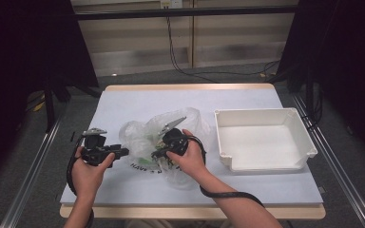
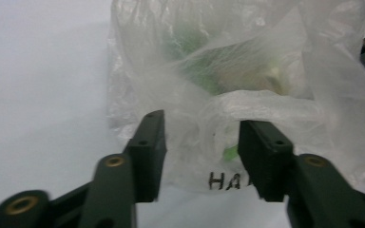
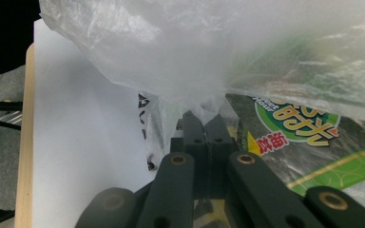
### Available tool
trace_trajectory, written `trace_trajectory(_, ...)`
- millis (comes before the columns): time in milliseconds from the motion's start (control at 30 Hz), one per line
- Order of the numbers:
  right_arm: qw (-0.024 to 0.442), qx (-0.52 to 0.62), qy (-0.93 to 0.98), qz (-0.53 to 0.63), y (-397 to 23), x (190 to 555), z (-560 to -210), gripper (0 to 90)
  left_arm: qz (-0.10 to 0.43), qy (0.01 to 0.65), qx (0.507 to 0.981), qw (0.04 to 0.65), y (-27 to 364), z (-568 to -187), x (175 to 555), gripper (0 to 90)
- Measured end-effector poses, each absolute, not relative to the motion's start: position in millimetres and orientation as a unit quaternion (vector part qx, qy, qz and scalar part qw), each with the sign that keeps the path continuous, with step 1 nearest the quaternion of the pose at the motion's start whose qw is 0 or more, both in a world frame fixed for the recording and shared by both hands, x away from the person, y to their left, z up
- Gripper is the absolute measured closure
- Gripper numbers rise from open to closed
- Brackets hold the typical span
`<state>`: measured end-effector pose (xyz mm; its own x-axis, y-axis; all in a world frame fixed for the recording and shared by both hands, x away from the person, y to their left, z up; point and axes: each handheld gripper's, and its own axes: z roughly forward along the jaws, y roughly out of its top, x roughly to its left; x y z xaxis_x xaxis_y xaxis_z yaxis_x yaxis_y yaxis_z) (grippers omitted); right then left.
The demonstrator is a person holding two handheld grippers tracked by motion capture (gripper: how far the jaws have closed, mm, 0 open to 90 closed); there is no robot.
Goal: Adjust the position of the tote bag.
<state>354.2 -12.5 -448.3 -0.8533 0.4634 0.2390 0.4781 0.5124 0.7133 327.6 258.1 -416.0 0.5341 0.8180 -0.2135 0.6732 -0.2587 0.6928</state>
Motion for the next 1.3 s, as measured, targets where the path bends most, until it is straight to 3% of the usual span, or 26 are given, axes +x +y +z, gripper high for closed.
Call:
trace_trajectory(467,0.008,-0.272,-0.872,-0.406,-13,354,-447,90.0,0.086,0.450,0.802,0.383,267,-411,329,20.9)
trace_trajectory(700,0.010,-0.269,-0.875,-0.403,-10,353,-449,90.0,0.092,0.442,0.806,0.383,268,-399,330,17.2)
trace_trajectory(1300,0.014,-0.270,-0.878,-0.394,-10,354,-450,90.0,0.087,0.413,0.817,0.394,266,-378,338,18.3)
